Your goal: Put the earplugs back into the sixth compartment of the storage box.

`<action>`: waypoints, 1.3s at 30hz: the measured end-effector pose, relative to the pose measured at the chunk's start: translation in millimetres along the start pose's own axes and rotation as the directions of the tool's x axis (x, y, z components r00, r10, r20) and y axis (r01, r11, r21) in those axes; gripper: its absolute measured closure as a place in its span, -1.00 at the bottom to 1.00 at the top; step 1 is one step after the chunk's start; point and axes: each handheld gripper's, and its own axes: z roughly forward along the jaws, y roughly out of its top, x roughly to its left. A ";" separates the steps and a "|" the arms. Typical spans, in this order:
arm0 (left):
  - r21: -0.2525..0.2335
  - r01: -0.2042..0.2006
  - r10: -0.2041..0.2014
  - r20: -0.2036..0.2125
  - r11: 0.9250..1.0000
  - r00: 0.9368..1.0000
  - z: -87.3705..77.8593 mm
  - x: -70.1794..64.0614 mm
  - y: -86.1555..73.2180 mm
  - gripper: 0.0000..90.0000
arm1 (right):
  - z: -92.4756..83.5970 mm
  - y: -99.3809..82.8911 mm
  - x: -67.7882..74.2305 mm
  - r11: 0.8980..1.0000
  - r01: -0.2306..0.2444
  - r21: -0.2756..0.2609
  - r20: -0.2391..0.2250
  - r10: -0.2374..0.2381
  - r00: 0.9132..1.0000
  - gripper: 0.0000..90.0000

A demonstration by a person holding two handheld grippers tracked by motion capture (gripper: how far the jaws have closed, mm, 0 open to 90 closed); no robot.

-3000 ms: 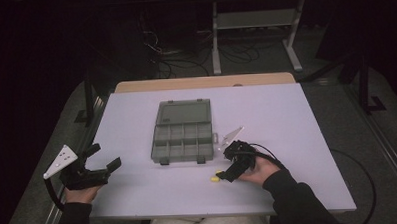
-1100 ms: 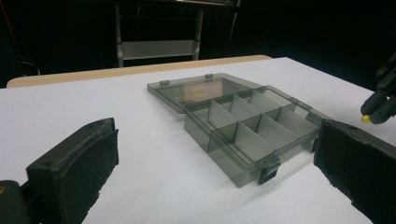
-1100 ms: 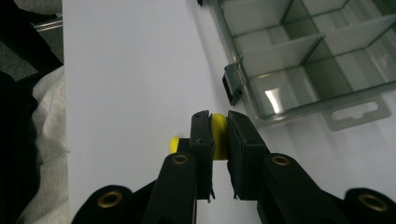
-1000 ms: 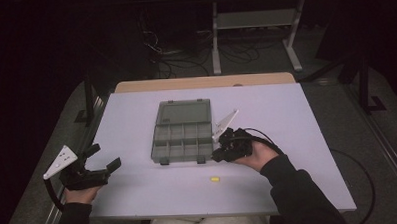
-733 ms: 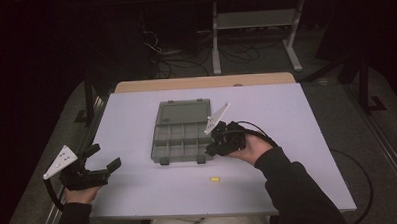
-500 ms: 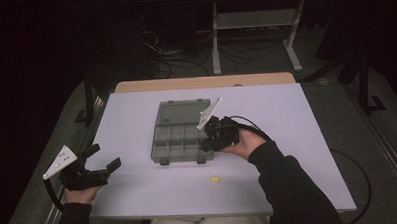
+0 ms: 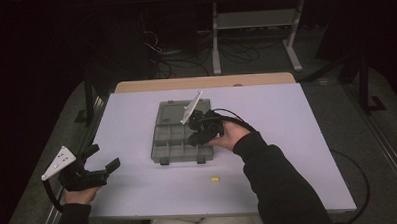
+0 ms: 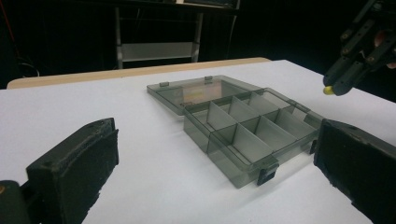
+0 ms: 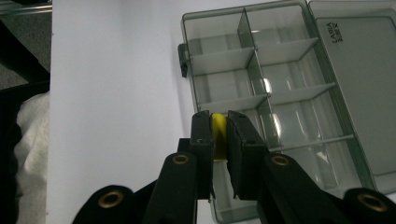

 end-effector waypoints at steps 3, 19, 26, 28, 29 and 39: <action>0.001 -0.002 0.002 0.000 1.000 1.000 -0.1 -0.3 0.0 -1.00 | 3.9 6.5 -1.9 1.000 0.009 0.004 -0.003 -0.009 1.000 0.77; -0.008 -0.002 0.002 -0.002 1.000 1.000 -1.5 -0.1 0.2 -1.00 | 31.6 38.5 -10.0 0.999 0.039 0.030 -0.013 -0.039 0.999 0.77; -0.011 -0.001 0.001 -0.002 1.000 1.000 -1.8 -0.1 0.4 -1.00 | 52.9 45.0 -12.8 0.998 0.045 0.054 -0.034 -0.044 0.998 0.77; -0.011 -0.001 0.001 -0.002 1.000 1.000 -1.8 0.0 0.4 -1.00 | 58.4 46.1 -13.5 0.997 0.045 0.066 -0.035 -0.043 0.998 0.77; -0.011 -0.001 0.001 -0.002 1.000 1.000 -2.0 0.0 0.3 -1.00 | 60.9 46.4 -13.9 0.996 0.046 0.073 -0.036 -0.043 0.998 0.77; -0.011 -0.003 0.003 0.001 1.000 1.000 -1.7 0.1 0.4 -1.00 | 82.7 45.3 -17.1 0.992 0.046 0.121 -0.046 -0.040 0.998 0.76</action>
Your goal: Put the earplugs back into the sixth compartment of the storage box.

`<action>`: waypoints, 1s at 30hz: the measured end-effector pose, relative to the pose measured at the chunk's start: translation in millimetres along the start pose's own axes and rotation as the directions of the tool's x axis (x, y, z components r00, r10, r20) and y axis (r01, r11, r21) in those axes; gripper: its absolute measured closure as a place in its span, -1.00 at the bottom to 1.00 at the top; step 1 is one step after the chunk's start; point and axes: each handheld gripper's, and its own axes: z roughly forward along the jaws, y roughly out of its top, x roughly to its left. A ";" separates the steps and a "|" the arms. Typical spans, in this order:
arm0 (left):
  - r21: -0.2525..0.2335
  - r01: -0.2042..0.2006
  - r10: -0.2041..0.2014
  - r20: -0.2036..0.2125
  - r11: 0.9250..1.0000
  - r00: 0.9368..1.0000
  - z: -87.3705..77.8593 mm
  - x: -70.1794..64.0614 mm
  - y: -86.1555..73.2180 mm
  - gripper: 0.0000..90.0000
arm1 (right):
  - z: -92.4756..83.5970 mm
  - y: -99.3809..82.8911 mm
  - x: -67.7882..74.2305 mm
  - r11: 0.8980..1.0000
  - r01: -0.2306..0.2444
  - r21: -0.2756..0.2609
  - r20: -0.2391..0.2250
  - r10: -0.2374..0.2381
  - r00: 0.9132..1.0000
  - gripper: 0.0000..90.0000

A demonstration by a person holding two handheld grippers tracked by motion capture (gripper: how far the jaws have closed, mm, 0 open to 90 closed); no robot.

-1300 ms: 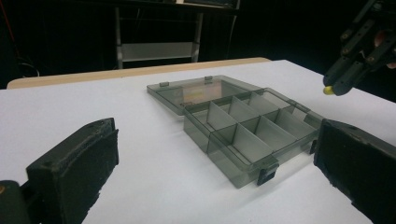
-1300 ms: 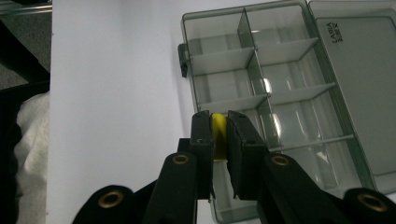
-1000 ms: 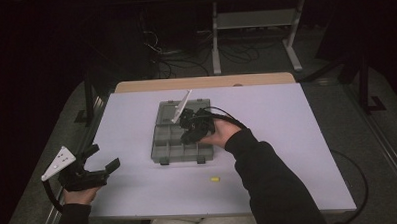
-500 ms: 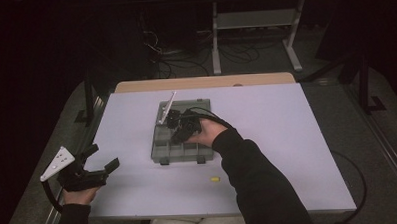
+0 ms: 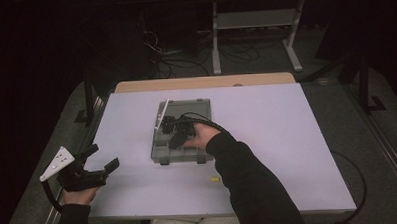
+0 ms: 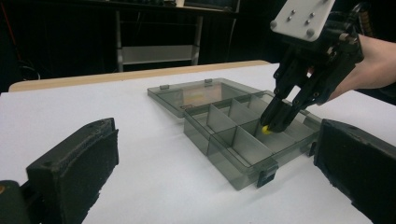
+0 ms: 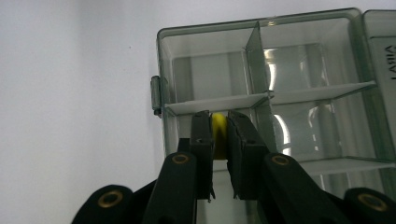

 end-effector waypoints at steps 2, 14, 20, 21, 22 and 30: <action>-0.002 0.000 0.000 0.000 1.000 1.000 -0.1 0.0 0.1 -1.00 | 3.7 0.3 -0.4 1.000 0.007 0.011 0.001 -0.007 1.000 0.76; -0.002 0.001 -0.001 -0.001 1.000 1.000 0.2 0.0 0.0 -1.00 | -1.1 -1.3 -0.1 1.000 -0.010 0.003 0.015 0.010 1.000 0.25; -0.001 0.001 -0.001 -0.001 1.000 1.000 0.3 -0.1 -0.1 -1.00 | -17.3 -4.3 -0.5 0.998 -0.035 -0.053 0.040 0.037 0.999 -0.12; -0.001 0.001 -0.001 -0.001 1.000 1.000 0.3 -0.1 -0.1 -1.00 | -20.1 -5.0 -0.5 0.998 -0.040 -0.058 0.047 0.043 0.998 -0.18; 0.000 0.000 0.000 -0.001 1.000 1.000 0.3 -0.1 -0.1 -1.00 | -22.7 -5.8 -0.1 0.997 -0.049 -0.062 0.048 0.052 0.997 -0.25; 0.002 0.001 -0.001 -0.002 1.000 1.000 0.3 -0.2 -0.3 -1.00 | -39.9 -12.3 4.0 0.992 -0.074 -0.105 0.091 0.084 0.992 -0.66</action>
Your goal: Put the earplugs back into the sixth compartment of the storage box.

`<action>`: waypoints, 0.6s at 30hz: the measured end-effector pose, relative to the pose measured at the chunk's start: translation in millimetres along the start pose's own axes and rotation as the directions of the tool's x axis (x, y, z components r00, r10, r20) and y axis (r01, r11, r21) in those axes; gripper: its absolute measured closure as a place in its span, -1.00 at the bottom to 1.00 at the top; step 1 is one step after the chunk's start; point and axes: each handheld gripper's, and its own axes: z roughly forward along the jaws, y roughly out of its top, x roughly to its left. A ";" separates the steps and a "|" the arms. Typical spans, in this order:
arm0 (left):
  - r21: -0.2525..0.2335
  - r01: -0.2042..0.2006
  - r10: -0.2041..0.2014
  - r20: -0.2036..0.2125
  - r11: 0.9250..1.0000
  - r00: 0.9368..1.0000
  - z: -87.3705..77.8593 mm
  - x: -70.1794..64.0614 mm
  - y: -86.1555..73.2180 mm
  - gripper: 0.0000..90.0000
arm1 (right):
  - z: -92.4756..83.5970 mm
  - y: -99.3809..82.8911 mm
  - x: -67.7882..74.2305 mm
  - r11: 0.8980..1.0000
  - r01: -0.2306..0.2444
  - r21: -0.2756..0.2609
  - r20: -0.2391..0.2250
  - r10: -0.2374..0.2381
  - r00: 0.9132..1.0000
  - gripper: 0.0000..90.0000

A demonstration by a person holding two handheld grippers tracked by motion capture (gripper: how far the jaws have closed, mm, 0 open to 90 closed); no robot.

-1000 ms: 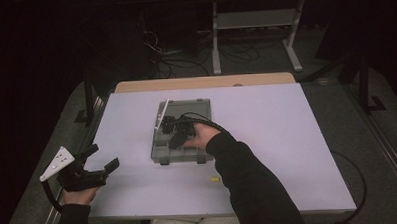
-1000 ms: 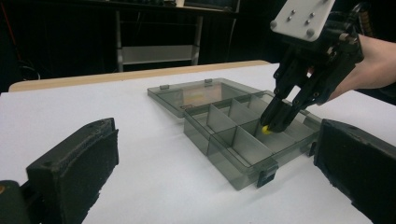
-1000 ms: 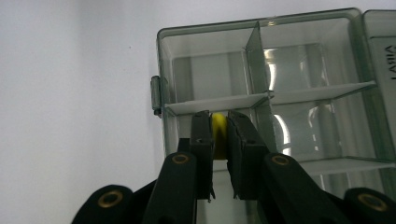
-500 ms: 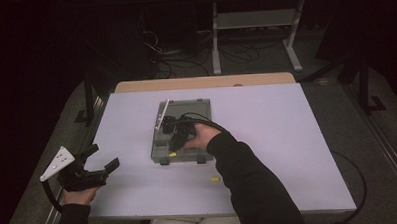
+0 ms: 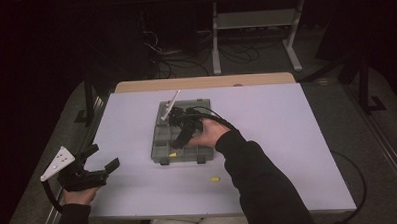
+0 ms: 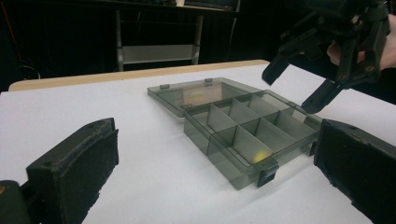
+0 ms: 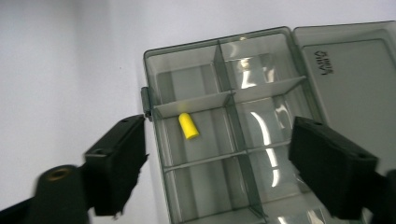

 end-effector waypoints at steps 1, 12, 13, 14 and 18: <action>0.000 0.001 -0.001 0.000 1.000 1.000 0.0 0.0 0.0 -1.00 | -1.9 -0.9 0.4 1.000 -0.003 -0.004 0.004 0.003 1.000 -0.70; 0.002 -0.001 0.001 -0.001 1.000 1.000 0.6 -0.2 -0.1 -1.00 | -19.8 -10.0 11.7 0.999 -0.023 -0.026 0.021 0.023 1.000 -0.98; 0.002 0.000 0.000 0.000 1.000 1.000 0.6 -0.2 -0.1 -1.00 | -20.7 -11.5 13.6 0.999 -0.021 -0.028 0.021 0.021 1.000 -0.99; 0.002 -0.001 0.001 0.000 1.000 1.000 0.6 -0.2 -0.1 -1.00 | -21.3 -12.8 15.1 0.999 -0.023 -0.029 0.021 0.023 1.000 -0.99; 0.003 -0.002 0.002 0.000 1.000 1.000 1.0 -0.2 -0.1 -1.00 | -23.9 -19.8 21.1 0.999 -0.023 -0.034 0.019 0.024 1.000 -1.00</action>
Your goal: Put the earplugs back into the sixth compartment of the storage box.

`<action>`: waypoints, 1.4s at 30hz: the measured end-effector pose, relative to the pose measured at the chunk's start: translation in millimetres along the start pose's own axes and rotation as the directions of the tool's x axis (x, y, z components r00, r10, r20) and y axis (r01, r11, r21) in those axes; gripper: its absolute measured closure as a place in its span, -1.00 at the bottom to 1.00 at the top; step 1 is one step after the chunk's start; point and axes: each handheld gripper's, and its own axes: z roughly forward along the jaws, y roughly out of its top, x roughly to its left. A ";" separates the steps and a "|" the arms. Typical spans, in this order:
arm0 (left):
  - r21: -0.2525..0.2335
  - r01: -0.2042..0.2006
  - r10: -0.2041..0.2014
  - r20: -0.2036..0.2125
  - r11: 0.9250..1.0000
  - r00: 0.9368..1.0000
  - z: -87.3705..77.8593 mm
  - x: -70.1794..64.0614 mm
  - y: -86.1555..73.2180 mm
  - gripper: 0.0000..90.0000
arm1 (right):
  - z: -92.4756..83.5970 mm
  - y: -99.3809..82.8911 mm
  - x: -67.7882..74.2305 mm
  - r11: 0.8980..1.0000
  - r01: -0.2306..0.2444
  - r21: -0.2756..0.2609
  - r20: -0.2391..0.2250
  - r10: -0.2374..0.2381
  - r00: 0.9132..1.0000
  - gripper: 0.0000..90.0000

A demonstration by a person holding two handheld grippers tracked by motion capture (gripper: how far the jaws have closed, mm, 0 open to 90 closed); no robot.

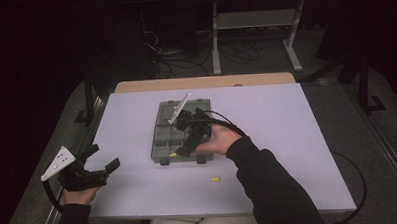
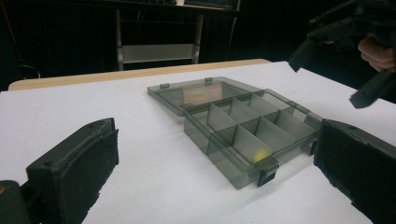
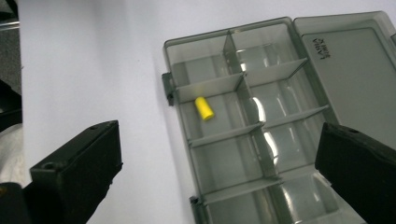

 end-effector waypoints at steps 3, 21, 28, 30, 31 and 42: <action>0.002 -0.003 0.003 0.000 1.000 1.000 0.2 -0.3 0.1 -1.00 | -3.2 -6.3 6.5 1.000 0.006 -0.016 0.001 -0.006 1.000 -1.00; 0.003 -0.002 0.002 0.007 1.000 1.000 2.4 -0.5 0.4 -1.00 | -3.7 -43.3 40.0 1.000 0.022 -0.001 -0.007 -0.022 1.000 -1.00; 0.002 -0.003 0.003 0.008 1.000 1.000 2.6 -0.4 0.6 -1.00 | -1.3 -55.3 47.7 1.000 0.020 0.021 -0.007 -0.020 1.000 -1.00; 0.000 -0.002 0.002 0.009 1.000 1.000 2.9 -0.4 0.7 -1.00 | -0.1 -58.9 49.0 0.999 0.019 0.029 -0.011 -0.019 1.000 -1.00; 0.000 -0.002 0.002 0.008 1.000 1.000 2.9 -0.4 0.8 -1.00 | 1.0 -61.5 49.7 0.999 0.020 0.032 -0.012 -0.020 1.000 -1.00; 0.001 -0.002 0.002 0.006 1.000 1.000 2.8 -0.6 0.7 -1.00 | 6.7 -85.3 53.9 0.998 -0.004 0.063 -0.043 0.007 0.999 -0.96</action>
